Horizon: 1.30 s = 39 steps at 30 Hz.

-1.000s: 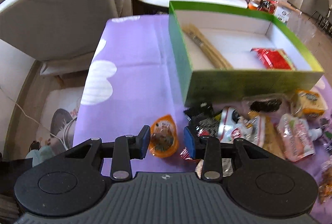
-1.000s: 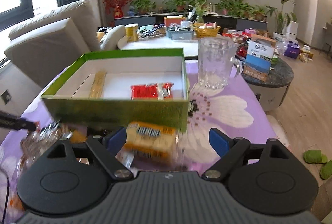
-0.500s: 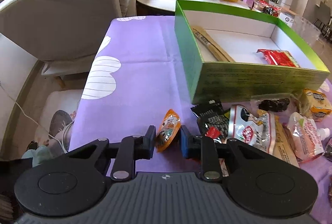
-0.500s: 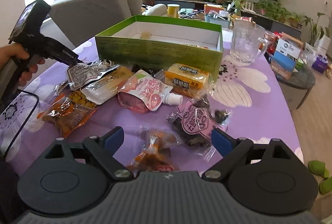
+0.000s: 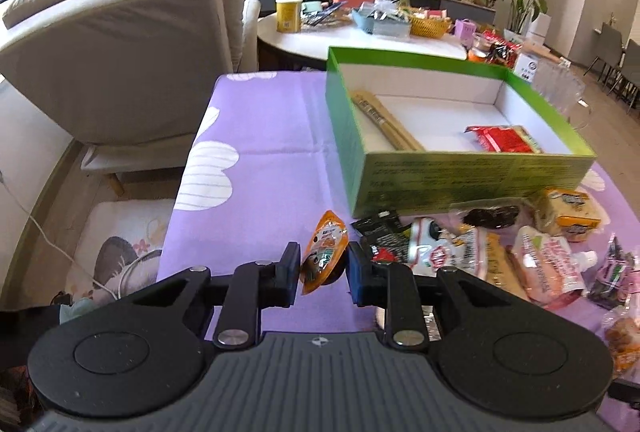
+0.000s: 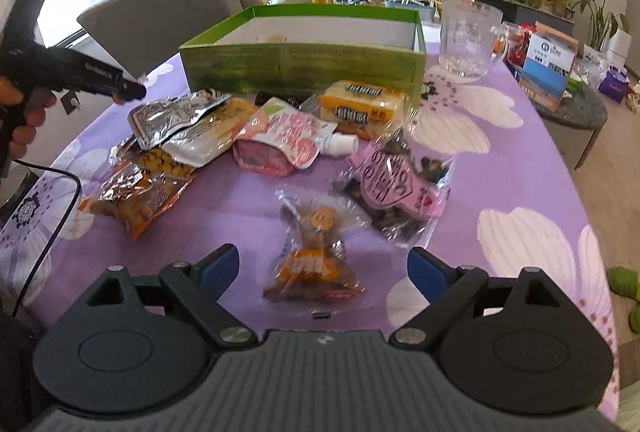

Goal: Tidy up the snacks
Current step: 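Withdraw both tools from the box back toward the snack pile, then grasp the orange packet with the left tool while the right drops a cookie packet in the box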

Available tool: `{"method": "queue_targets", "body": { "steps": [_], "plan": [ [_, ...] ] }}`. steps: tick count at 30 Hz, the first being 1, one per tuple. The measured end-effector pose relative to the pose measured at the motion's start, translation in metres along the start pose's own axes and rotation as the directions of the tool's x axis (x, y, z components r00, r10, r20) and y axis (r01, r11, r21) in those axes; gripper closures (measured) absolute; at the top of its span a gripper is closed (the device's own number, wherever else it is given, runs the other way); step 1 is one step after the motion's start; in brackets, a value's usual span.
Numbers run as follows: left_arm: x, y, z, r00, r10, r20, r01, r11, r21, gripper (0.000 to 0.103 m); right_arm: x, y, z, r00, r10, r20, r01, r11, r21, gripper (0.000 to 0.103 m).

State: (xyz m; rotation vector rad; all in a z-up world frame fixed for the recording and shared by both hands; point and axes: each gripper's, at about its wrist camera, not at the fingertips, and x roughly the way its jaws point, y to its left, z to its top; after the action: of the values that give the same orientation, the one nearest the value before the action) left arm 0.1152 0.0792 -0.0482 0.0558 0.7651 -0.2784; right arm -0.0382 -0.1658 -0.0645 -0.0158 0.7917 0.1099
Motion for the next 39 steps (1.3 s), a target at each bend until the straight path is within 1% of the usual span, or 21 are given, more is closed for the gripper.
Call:
{"method": "queue_targets", "body": {
  "steps": [3, 6, 9, 10, 12, 14, 18, 21, 26, 32, 36, 39],
  "plan": [
    [-0.007, -0.004, 0.0, 1.0, -0.009, 0.011, 0.009, 1.0, 0.011, 0.08, 0.005, 0.0, -0.002, 1.0, 0.008, -0.005, -0.007, 0.999, 0.05, 0.031],
    [-0.011, -0.006, -0.002, 1.0, -0.017, 0.018, 0.017, 1.0, 0.014, 0.08, 0.013, -0.002, -0.001, 1.0, -0.016, -0.014, 0.017, 0.995, 0.099, 0.031],
    [-0.015, -0.007, -0.002, 1.0, -0.022, 0.021, 0.022, 1.0, 0.016, 0.08, 0.016, 0.002, 0.002, 0.999, -0.049, -0.001, 0.049, 0.997, 0.068, 0.031],
    [-0.016, -0.008, -0.003, 0.999, -0.026, 0.023, 0.025, 1.0, 0.017, 0.08, 0.017, 0.004, 0.003, 0.998, -0.06, 0.002, 0.06, 0.997, 0.042, 0.035],
    [-0.018, -0.011, -0.002, 0.999, -0.031, 0.029, 0.03, 0.999, 0.023, 0.08, 0.018, 0.005, 0.004, 0.997, -0.072, 0.01, 0.072, 0.997, 0.014, 0.05],
    [-0.022, -0.014, -0.002, 0.999, -0.037, 0.037, 0.036, 0.999, 0.031, 0.08, 0.018, 0.003, 0.007, 0.998, -0.063, 0.019, 0.063, 0.998, 0.029, 0.061],
    [-0.031, -0.021, 0.003, 0.997, -0.055, 0.06, 0.052, 0.997, 0.052, 0.08, 0.016, -0.004, 0.013, 0.998, -0.048, 0.043, 0.043, 0.994, 0.1, 0.064],
    [-0.035, -0.026, 0.009, 0.994, -0.07, 0.082, 0.064, 0.996, 0.067, 0.08, 0.006, -0.005, 0.02, 0.995, -0.046, 0.088, 0.036, 0.993, 0.112, 0.064],
    [-0.037, -0.041, 0.023, 0.989, -0.098, 0.113, 0.087, 0.991, 0.098, 0.08, -0.008, -0.007, 0.042, 0.984, -0.043, 0.173, 0.026, 0.995, 0.099, 0.064],
    [-0.03, -0.05, 0.039, 0.986, -0.108, 0.123, 0.096, 0.99, 0.103, 0.08, -0.005, -0.01, 0.08, 0.965, -0.035, 0.261, 0.017, 0.997, 0.07, 0.064],
    [-0.024, -0.05, 0.052, 0.986, -0.103, 0.133, 0.091, 0.991, 0.095, 0.08, 0.002, -0.009, 0.102, 0.952, -0.026, 0.306, 0.011, 0.999, 0.05, 0.064],
    [-0.019, -0.05, 0.062, 0.986, -0.097, 0.138, 0.085, 0.993, 0.087, 0.08, 0.009, -0.01, 0.111, 0.949, -0.02, 0.315, 0.008, 0.999, 0.038, 0.064]
  ]
}}
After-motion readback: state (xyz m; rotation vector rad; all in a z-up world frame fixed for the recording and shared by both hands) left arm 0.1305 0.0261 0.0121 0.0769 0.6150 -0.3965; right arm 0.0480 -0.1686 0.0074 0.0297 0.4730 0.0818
